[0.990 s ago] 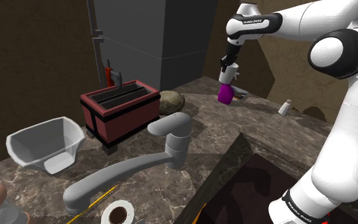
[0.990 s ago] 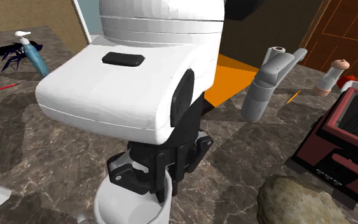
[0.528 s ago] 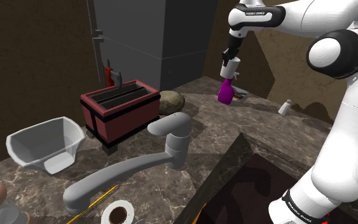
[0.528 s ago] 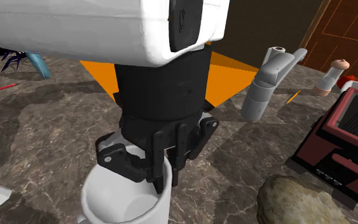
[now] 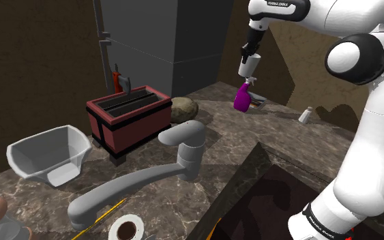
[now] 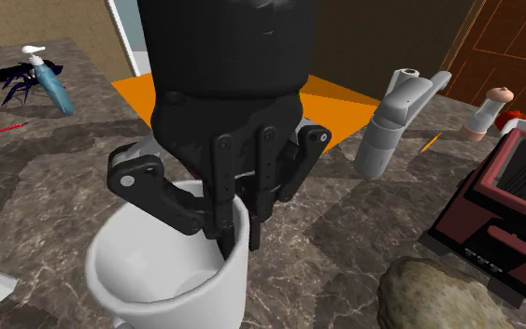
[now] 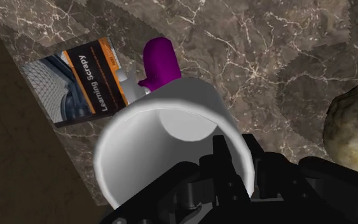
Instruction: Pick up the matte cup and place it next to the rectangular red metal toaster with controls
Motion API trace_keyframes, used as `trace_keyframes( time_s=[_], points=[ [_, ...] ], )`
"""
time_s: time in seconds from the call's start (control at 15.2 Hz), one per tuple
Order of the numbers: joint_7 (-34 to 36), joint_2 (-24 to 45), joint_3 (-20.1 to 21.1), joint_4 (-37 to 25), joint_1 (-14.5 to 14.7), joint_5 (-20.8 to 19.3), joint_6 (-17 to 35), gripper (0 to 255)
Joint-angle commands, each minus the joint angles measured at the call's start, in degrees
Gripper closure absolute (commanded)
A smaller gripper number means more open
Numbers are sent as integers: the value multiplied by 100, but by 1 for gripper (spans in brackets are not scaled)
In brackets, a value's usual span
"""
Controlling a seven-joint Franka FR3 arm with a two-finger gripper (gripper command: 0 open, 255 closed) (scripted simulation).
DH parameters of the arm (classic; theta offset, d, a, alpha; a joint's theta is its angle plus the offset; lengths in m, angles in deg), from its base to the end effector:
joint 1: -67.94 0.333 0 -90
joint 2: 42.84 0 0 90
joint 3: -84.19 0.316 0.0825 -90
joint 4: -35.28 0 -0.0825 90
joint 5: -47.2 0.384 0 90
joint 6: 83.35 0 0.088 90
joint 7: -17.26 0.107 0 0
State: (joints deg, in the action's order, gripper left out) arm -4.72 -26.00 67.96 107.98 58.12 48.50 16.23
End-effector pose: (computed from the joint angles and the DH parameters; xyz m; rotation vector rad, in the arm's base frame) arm 0.6033 -0.2588 0.6133 3.0044 -0.0805 0.2219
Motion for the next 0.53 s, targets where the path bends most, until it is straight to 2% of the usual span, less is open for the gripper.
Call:
trace_keyframes(
  time_s=[0.0,0.2,0.46],
  points=[
    [-10,62,-1,-240,-19,19,-179,255],
    [-29,157,-4,-572,-52,50,-417,255],
    [497,-465,130,279,401,-243,-196,255]
  ],
)
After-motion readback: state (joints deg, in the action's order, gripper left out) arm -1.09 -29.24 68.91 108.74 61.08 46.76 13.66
